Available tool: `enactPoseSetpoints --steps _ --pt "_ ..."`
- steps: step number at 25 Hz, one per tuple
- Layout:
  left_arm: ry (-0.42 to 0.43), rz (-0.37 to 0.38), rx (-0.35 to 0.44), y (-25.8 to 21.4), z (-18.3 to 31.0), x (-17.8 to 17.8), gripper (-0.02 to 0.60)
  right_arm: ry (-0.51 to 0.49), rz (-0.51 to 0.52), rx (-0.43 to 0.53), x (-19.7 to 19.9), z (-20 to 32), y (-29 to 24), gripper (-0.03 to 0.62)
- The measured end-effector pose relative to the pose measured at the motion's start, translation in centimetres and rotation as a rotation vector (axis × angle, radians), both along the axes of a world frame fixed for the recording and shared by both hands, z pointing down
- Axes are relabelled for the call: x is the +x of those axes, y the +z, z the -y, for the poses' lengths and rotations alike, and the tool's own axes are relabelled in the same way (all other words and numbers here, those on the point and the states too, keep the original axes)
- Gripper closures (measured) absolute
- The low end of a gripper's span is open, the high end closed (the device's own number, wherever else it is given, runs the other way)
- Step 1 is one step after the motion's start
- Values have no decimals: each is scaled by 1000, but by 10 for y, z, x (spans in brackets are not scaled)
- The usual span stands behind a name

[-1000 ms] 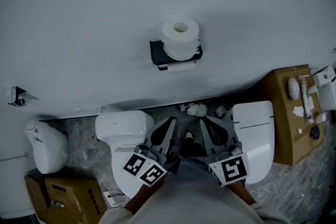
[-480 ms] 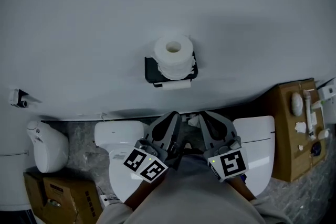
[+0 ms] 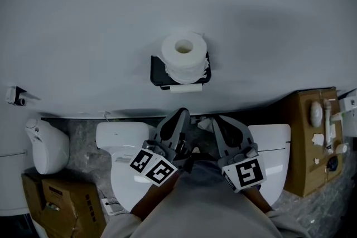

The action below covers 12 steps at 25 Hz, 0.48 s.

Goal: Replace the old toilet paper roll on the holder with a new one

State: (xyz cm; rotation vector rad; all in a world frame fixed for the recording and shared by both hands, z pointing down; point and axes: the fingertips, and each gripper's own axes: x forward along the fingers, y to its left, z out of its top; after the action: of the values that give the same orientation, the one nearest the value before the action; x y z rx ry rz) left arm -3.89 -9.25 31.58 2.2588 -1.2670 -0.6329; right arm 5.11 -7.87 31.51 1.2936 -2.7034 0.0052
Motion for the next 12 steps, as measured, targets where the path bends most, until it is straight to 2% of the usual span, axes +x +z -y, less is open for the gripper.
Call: enactPoseSetpoints --steps 5,12 --pt "-1 -118 -75 20 17 -4 577 -13 -11 -27 -9 -1 3 577" --pt "-18 -238 -154 48 41 -4 577 -9 -29 -22 -8 5 6 577"
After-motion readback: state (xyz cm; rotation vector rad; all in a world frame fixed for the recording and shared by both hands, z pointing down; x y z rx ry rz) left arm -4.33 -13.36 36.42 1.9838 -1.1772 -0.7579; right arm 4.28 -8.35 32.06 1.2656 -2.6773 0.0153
